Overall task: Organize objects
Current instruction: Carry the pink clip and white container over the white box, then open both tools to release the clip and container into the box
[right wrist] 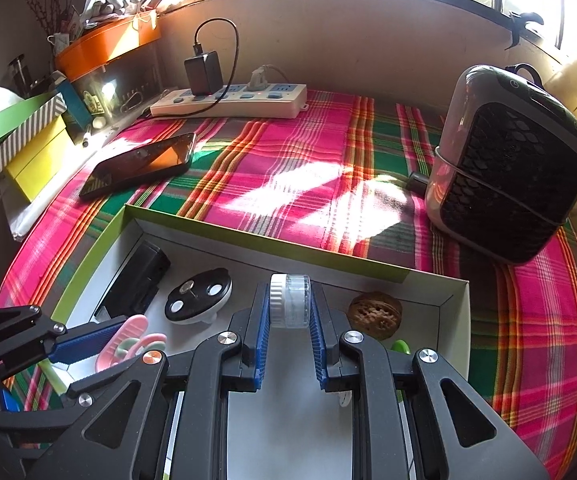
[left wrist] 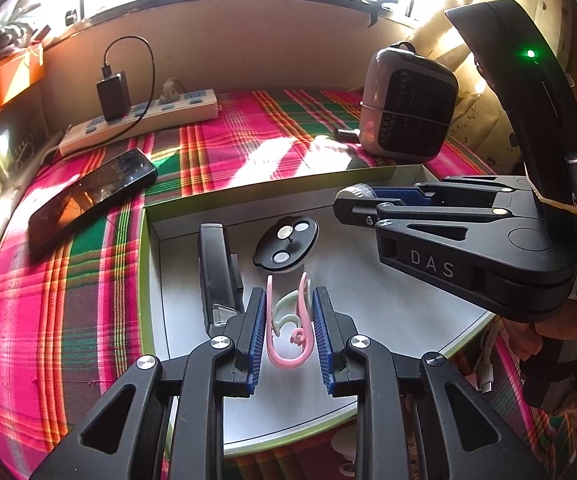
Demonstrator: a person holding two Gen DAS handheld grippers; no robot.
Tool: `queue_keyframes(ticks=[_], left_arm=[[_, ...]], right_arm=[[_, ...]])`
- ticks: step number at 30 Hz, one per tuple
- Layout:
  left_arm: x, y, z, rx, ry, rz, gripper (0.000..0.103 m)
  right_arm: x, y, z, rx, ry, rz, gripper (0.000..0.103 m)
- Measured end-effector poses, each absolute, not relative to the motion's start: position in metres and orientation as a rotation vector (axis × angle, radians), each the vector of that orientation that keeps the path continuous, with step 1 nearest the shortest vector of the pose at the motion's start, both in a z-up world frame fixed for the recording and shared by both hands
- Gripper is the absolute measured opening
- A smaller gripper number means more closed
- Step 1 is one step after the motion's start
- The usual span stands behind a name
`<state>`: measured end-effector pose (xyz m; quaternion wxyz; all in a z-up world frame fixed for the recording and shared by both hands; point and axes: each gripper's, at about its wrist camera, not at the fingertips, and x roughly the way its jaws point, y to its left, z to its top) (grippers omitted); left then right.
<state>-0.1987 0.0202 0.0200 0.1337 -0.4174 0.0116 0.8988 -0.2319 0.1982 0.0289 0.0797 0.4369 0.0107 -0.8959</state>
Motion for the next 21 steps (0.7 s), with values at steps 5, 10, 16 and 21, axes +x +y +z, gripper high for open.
queue_keyframes(ticks=[5,10,16,21], left_arm=[[-0.2016,0.0195,0.0168,-1.217,0.043,2.615,0.021],[-0.2034,0.0183,0.0152,-1.227,0.037,2.616,0.021],[-0.2054,0.0184,0.0102,-1.252,0.027,2.601,0.021],[-0.2054,0.0185,0.0096,-1.250,0.025,2.600,0.021]], right_arm=[[-0.2349,0.1968,0.0255,1.320,0.039,-2.677,0.020],[-0.2373,0.1954,0.0232,1.331,0.049,-2.677,0.020],[-0.2392,0.1935,0.0221,1.336,0.068,-2.674,0.020],[-0.2410,0.1931,0.0206,1.345,0.079,-2.672,0.020]])
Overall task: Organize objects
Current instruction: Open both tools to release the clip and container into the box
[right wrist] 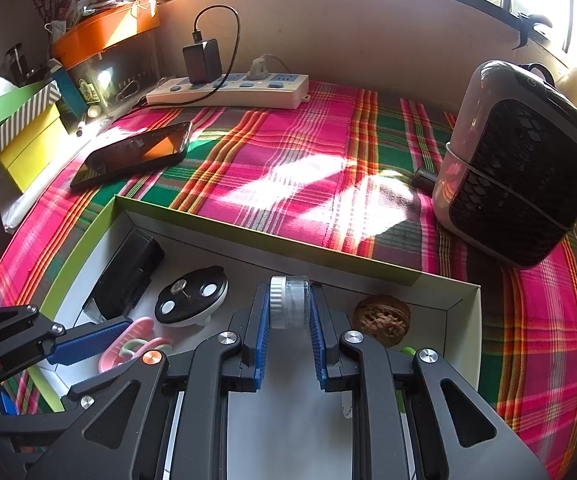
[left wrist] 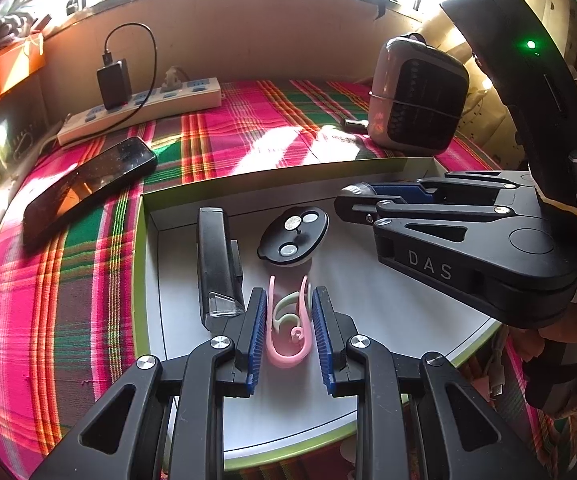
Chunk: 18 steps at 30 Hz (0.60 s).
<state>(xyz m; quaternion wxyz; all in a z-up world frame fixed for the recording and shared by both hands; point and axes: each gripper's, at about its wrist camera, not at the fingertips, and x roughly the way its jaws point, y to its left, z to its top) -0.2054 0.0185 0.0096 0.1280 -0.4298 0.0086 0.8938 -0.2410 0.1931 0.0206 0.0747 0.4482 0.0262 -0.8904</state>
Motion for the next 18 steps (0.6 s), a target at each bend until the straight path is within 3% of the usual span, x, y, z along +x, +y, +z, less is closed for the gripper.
queue_keyframes(ticks=[18], left_arm=[[-0.2055,0.0196,0.0085,-1.255,0.025,2.596,0.022]], right_arm=[[-0.2406,0.1937,0.0205,1.356,0.072,-2.683,0.020]])
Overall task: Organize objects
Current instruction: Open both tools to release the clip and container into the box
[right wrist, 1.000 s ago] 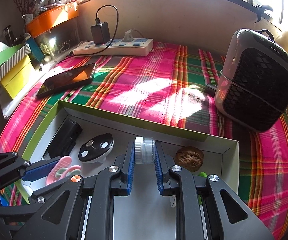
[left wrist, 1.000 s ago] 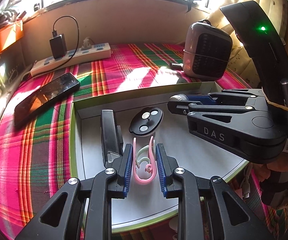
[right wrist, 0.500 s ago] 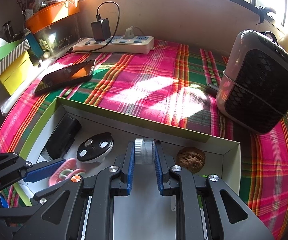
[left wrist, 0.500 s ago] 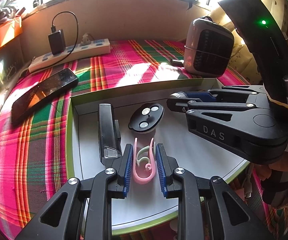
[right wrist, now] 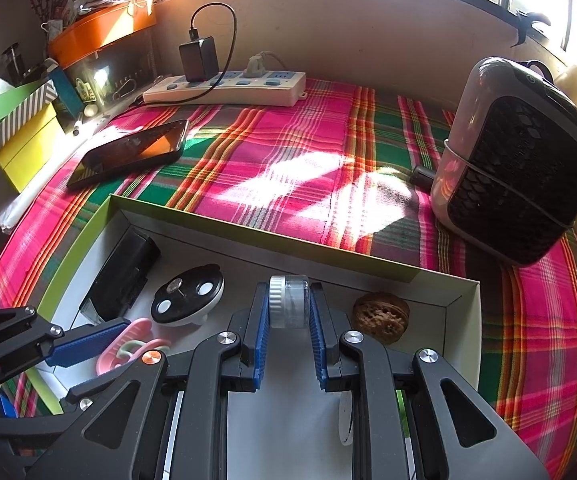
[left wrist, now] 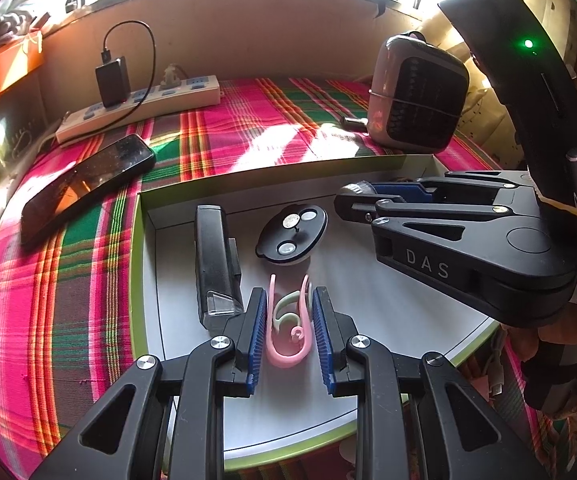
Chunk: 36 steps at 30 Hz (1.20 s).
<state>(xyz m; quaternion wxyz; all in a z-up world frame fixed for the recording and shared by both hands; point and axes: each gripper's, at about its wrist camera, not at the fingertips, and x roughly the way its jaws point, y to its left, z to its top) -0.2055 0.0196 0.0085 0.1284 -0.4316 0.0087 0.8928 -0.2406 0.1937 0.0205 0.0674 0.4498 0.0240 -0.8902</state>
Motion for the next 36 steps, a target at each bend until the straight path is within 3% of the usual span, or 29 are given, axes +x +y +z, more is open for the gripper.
queue_keyframes(ticks=[15,27,36], left_arm=[[-0.205,0.020,0.010,-1.265,0.042,2.585,0.025],[-0.201,0.020,0.017,-1.253,0.034,2.597,0.034],[-0.194,0.016,0.023,-1.237,0.027,2.612,0.035]], right_arm=[[-0.237,0.194,0.020,1.354,0.063,-2.694,0.038],[-0.230,0.197,0.025,1.343,0.046,-2.714,0.039],[-0.220,0.198,0.030,1.323,0.031,-2.727,0.039]])
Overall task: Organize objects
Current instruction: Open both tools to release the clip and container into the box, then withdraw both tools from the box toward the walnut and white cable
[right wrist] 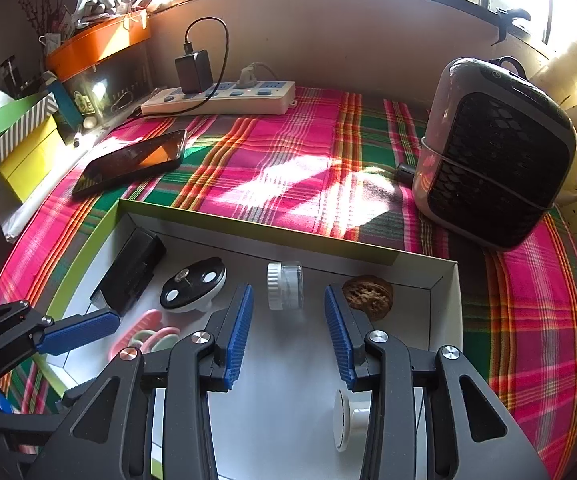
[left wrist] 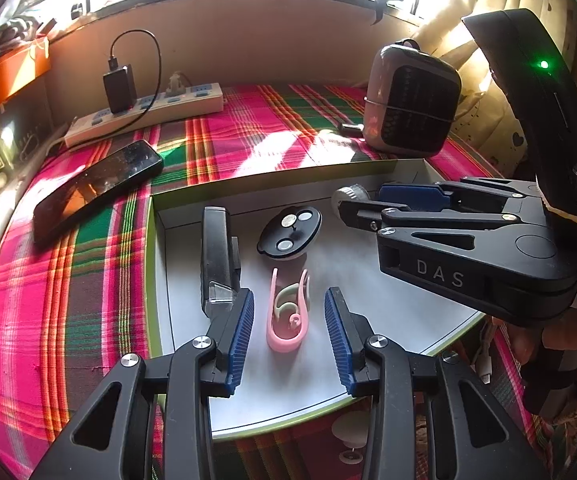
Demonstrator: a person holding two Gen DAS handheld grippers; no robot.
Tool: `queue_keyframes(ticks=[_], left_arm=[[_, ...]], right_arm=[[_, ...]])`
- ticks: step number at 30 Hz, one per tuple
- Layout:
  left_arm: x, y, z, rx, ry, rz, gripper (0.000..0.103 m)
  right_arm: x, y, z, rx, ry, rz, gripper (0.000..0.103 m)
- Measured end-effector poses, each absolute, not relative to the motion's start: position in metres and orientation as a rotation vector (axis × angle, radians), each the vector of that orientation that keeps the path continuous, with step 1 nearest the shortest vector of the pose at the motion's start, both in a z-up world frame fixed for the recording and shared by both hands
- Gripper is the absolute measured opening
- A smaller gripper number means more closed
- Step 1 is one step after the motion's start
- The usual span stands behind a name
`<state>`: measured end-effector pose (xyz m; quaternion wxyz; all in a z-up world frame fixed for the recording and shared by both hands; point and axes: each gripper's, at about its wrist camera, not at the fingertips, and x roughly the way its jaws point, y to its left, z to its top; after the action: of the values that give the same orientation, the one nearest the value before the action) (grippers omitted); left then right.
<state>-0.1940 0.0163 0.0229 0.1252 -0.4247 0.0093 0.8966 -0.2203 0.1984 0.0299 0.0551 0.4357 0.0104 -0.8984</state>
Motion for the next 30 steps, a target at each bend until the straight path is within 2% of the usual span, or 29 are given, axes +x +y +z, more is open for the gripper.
queue_keyframes(ticks=[9,30], left_arm=[[-0.183,0.013,0.028,-1.219,0.019,2.620,0.035],[-0.141,-0.010,0.045,-1.135,-0.033,2.690,0.035]], right_arm=[[-0.206,0.199,0.038,1.292,0.013,-2.749,0.042],[-0.142,0.206,0.056,1.176,-0.005,-2.843,0.042]])
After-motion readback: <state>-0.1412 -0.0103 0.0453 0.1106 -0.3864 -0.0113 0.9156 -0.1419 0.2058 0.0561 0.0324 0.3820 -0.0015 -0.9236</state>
